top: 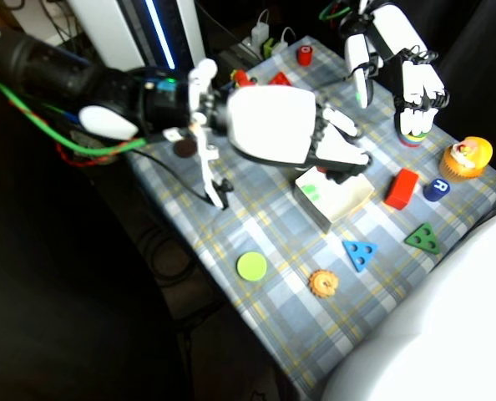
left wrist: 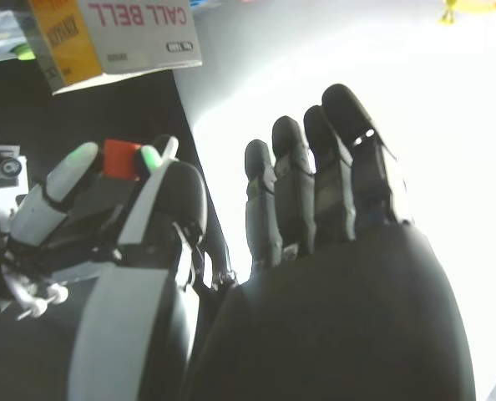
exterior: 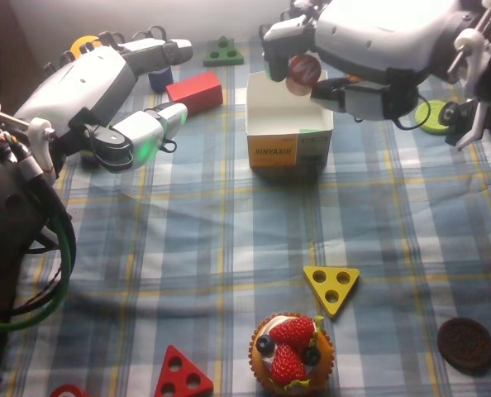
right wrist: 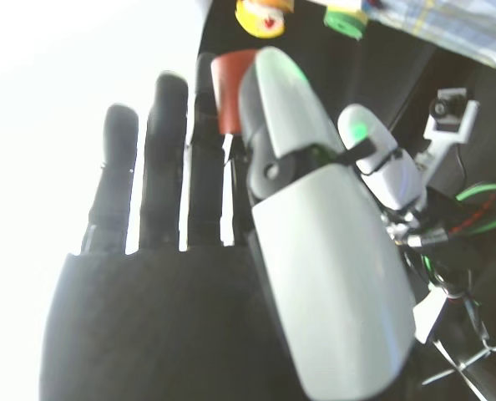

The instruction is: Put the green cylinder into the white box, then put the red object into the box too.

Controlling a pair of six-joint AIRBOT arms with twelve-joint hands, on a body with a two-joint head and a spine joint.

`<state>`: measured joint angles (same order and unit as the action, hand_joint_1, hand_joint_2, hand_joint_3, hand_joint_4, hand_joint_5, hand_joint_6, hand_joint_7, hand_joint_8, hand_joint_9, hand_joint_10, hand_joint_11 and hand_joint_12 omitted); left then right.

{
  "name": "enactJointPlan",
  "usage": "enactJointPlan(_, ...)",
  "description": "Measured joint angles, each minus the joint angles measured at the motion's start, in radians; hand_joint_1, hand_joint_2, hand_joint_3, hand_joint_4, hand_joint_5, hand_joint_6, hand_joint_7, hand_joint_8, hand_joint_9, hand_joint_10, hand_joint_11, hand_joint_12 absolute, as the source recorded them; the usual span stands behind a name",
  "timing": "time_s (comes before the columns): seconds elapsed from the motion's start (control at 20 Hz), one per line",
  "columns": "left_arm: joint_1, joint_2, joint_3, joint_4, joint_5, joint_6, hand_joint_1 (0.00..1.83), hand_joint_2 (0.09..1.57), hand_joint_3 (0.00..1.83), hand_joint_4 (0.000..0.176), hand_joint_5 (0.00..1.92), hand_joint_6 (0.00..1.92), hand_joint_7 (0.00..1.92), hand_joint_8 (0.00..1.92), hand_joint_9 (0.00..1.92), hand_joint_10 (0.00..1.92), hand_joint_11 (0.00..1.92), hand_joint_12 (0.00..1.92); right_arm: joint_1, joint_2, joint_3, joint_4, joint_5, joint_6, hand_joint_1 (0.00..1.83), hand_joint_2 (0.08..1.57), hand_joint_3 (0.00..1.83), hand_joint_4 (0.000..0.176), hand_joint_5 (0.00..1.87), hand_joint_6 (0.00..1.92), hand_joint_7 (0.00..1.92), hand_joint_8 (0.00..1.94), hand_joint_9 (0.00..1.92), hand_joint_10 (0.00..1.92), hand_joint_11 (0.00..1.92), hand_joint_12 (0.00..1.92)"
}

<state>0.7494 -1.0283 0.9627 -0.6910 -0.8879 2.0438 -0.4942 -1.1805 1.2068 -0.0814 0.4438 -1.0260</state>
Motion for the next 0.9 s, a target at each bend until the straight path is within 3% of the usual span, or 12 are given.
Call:
enactJointPlan(0.1,0.000,-0.002,0.000,0.001,-0.001,-0.003,0.78,1.39,0.00,0.014,0.45,0.02,0.42,0.00,0.15,0.40,0.00,1.06,0.001,-0.003,0.001,-0.001,-0.005,0.000,0.91,1.14,0.00,0.031,0.03,0.05,0.21,0.04,0.14,0.23,0.00,0.78)
enactJointPlan(0.2,0.002,-0.003,0.000,0.000,-0.001,-0.005,0.82,1.39,0.00,0.008,0.45,0.02,0.41,0.00,0.15,0.40,0.00,1.07,0.001,-0.002,0.001,0.003,-0.006,-0.001,0.78,1.18,0.01,0.000,0.00,0.00,0.01,0.00,0.01,0.02,0.00,0.42)
enactJointPlan(0.25,0.003,-0.003,0.000,0.001,-0.003,-0.007,0.81,1.39,0.00,0.011,0.45,0.02,0.42,0.00,0.15,0.40,0.00,1.07,0.001,0.006,-0.005,0.010,-0.008,-0.003,0.75,1.19,0.00,0.000,0.00,0.00,0.00,0.00,0.00,0.00,0.00,0.31)
enactJointPlan(0.35,0.004,-0.003,-0.002,0.002,-0.005,-0.031,0.78,1.39,0.00,0.036,0.45,0.01,0.41,0.00,0.15,0.40,0.00,1.05,0.001,0.046,-0.042,0.018,0.008,-0.003,0.70,1.22,0.00,0.000,0.00,0.00,0.00,0.00,0.01,0.00,0.00,0.37)
enactJointPlan(0.45,0.017,-0.002,-0.002,0.033,-0.014,-0.106,0.78,1.39,0.00,0.041,0.45,0.01,0.41,0.00,0.15,0.42,0.00,1.05,0.001,0.104,-0.098,0.026,0.044,-0.003,0.61,1.24,0.01,0.000,0.00,0.00,0.00,0.00,0.01,0.00,0.00,0.38)
enactJointPlan(0.55,0.031,0.009,-0.011,0.046,-0.018,-0.140,0.75,1.40,0.00,0.056,0.43,0.00,0.40,0.00,0.14,0.42,0.00,1.04,-0.010,0.172,-0.156,0.022,0.102,-0.003,0.54,1.26,0.00,0.029,0.00,0.00,0.00,0.00,0.06,0.03,0.00,0.78)
enactJointPlan(0.6,0.038,0.023,-0.021,0.050,-0.028,-0.151,0.73,1.40,0.00,0.046,0.43,0.00,0.40,0.00,0.16,0.42,0.00,1.06,-0.026,0.206,-0.181,0.024,0.146,-0.004,0.47,1.27,0.00,0.078,0.00,0.00,0.00,0.00,0.03,0.03,0.00,0.74)
enactJointPlan(0.65,0.042,0.034,-0.033,0.053,-0.041,-0.151,0.70,1.40,0.00,0.057,0.40,0.00,0.38,0.00,0.19,0.35,0.00,1.01,-0.043,0.229,-0.199,0.029,0.167,-0.004,0.43,1.28,0.00,0.080,0.00,0.00,0.00,0.00,0.01,0.00,0.00,0.31)
enactJointPlan(0.7,0.050,0.049,-0.055,0.063,-0.066,-0.152,0.69,1.40,0.00,0.054,0.38,0.00,0.36,0.00,0.20,0.32,0.00,0.99,-0.071,0.262,-0.225,0.032,0.206,-0.005,0.42,1.28,0.00,0.068,0.00,0.00,0.00,0.00,0.00,0.00,0.00,0.06)
enactJointPlan(0.75,0.058,0.061,-0.070,0.077,-0.092,-0.153,0.66,1.40,0.00,0.089,0.34,0.00,0.33,0.00,0.21,0.25,0.00,0.96,-0.095,0.286,-0.245,0.039,0.237,-0.005,0.43,1.28,0.00,0.052,0.00,0.00,0.00,0.00,0.00,0.00,0.00,0.01)
enactJointPlan(0.85,0.067,0.078,-0.102,0.105,-0.135,-0.154,0.61,1.41,0.00,0.092,0.24,0.00,0.25,0.00,0.19,0.18,0.00,0.90,-0.154,0.331,-0.284,0.064,0.317,-0.006,0.47,1.26,0.00,0.070,0.00,0.00,0.00,0.00,0.00,0.00,0.00,0.00)
enactJointPlan(0.9,0.074,0.091,-0.119,0.127,-0.160,-0.154,0.58,1.41,0.00,0.078,0.18,0.00,0.20,0.00,0.17,0.15,0.00,0.86,-0.187,0.355,-0.303,0.079,0.369,-0.006,0.48,1.25,0.00,0.080,0.00,0.00,0.00,0.00,0.00,0.00,0.00,0.00)
